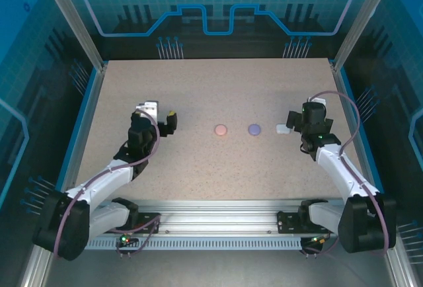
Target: Insert the wireless bluetooth earbuds into the charging case
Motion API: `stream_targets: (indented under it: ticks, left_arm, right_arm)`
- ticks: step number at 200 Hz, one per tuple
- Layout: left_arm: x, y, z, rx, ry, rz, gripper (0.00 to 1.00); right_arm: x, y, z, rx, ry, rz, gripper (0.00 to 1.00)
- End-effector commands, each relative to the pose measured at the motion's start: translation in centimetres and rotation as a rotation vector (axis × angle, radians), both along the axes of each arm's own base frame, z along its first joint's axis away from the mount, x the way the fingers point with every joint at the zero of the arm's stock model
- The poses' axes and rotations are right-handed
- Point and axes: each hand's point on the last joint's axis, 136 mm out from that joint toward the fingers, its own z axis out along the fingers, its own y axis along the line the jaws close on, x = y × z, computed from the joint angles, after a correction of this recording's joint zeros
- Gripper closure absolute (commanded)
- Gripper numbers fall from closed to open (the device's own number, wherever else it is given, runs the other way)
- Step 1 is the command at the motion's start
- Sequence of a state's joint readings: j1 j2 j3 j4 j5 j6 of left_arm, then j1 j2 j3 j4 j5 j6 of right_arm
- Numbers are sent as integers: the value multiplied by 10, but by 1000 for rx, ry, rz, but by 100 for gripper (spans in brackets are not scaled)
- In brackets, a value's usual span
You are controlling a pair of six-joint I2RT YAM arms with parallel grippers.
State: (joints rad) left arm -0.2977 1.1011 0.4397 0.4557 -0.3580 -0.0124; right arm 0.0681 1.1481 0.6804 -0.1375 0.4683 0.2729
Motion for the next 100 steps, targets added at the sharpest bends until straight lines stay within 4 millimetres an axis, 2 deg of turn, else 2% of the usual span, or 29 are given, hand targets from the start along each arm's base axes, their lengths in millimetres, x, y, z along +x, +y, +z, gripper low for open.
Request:
stream_targets:
  ticks: [1, 40, 60, 83, 100]
  left_arm:
    - [6, 17, -3, 74, -43, 69, 1]
    - [7, 36, -43, 117, 8, 109, 1]
    - [7, 46, -49, 88, -27, 134, 1]
    - [14, 46, -51, 74, -32, 93, 1]
    - [17, 51, -58, 40, -19, 88, 1]
  right_arm:
    - [18, -3, 6, -42, -93, 9, 0]
    - [31, 11, -15, -103, -104, 91, 0]
    - [35, 16, -22, -126, -134, 116, 0]
    - [35, 22, -31, -124, -189, 147, 0]
    - [37, 25, -26, -125, -257, 167, 0]
